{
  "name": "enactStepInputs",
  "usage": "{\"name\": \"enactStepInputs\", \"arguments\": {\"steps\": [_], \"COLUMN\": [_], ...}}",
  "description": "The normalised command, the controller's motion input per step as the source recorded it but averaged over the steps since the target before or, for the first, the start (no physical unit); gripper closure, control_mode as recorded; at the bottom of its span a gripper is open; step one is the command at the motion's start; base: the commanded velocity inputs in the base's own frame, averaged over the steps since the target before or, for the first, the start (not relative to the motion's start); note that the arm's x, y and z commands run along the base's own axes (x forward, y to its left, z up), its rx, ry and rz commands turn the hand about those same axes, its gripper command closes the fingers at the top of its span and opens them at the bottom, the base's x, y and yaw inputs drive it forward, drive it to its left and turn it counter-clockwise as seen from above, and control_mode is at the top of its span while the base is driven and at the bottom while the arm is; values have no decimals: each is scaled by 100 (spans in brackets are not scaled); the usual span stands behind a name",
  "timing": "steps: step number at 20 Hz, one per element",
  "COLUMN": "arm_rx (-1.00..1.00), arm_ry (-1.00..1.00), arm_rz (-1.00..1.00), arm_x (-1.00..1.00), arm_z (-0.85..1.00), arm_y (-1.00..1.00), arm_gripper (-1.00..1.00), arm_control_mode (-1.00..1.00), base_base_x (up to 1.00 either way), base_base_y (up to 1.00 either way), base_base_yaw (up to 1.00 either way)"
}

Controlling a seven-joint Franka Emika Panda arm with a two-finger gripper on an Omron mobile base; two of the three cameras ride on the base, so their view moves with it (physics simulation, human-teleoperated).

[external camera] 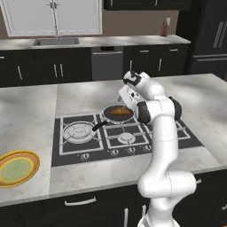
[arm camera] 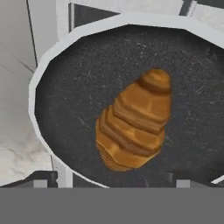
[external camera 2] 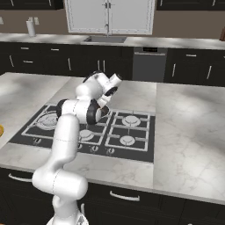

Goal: Pick the croissant and place it on the pan. Then turn on the stove to warm the croissant.

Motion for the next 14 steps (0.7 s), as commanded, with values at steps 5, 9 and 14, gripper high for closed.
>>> {"name": "enactStepInputs", "arguments": {"steps": [5, 9, 14], "arm_rx": [-4, -1, 1], "arm_ry": [-55, -56, -38], "arm_rz": [1, 0, 0], "arm_x": [-95, -99, -67], "arm_z": [0, 4, 58], "arm_y": [0, 0, -2], "arm_gripper": [-100, -100, -100], "arm_control_mode": [-100, -100, -100], "base_base_x": [0, 0, 0], "base_base_y": [0, 0, 0], "base_base_yaw": [0, 0, 0]}}
